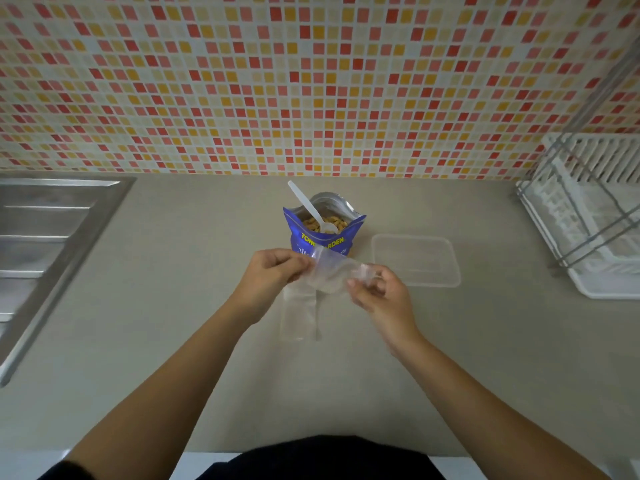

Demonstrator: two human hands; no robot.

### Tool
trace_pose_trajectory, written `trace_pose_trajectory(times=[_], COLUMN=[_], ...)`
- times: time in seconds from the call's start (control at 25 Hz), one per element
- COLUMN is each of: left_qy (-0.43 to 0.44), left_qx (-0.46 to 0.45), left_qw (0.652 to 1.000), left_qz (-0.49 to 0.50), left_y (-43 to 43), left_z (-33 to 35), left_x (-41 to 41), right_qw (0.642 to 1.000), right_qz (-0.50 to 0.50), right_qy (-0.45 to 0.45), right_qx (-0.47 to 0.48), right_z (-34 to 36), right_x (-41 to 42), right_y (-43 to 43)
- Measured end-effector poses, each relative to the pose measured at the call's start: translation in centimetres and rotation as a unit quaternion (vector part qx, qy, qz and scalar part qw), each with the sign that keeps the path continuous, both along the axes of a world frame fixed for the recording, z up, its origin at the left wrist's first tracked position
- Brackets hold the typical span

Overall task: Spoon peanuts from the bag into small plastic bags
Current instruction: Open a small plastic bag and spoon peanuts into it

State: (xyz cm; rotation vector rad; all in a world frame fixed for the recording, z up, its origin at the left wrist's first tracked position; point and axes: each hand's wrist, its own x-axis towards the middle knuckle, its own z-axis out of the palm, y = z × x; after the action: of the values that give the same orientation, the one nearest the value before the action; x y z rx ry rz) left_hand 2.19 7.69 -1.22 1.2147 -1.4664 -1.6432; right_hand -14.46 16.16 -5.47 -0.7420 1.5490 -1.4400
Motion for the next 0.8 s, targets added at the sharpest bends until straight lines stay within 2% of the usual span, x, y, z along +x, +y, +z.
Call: trace_pose_trajectory(times=[0.2,0.44,0.64,0.8], left_qy=[-0.104,-0.023,-0.065,-0.08], left_qx=[-0.111,-0.063,-0.086,-0.094], left_qw=[0.988,0.998,0.994,0.992], left_qz=[0.014,0.006,0.005,0.022], left_y=[-0.3,-0.9,-1.4,-1.4], left_z=[1.0,2.1,2.7,2.7], left_x=[-0.4,-1.1,-1.7,-1.7], right_qw=[0.997,0.998,0.999,0.998], right_qz=[0.064,0.057,0.028,0.032], right_qy=[-0.019,-0.002,0.024,0.05], right_qx=[-0.027,-0.006,-0.036,-0.024], right_z=[2.5,3.4,3.5,3.7], right_x=[-1.8,-2.7,-2.8,-2.9], right_y=[-0.3,-1.0,-1.5,-1.8])
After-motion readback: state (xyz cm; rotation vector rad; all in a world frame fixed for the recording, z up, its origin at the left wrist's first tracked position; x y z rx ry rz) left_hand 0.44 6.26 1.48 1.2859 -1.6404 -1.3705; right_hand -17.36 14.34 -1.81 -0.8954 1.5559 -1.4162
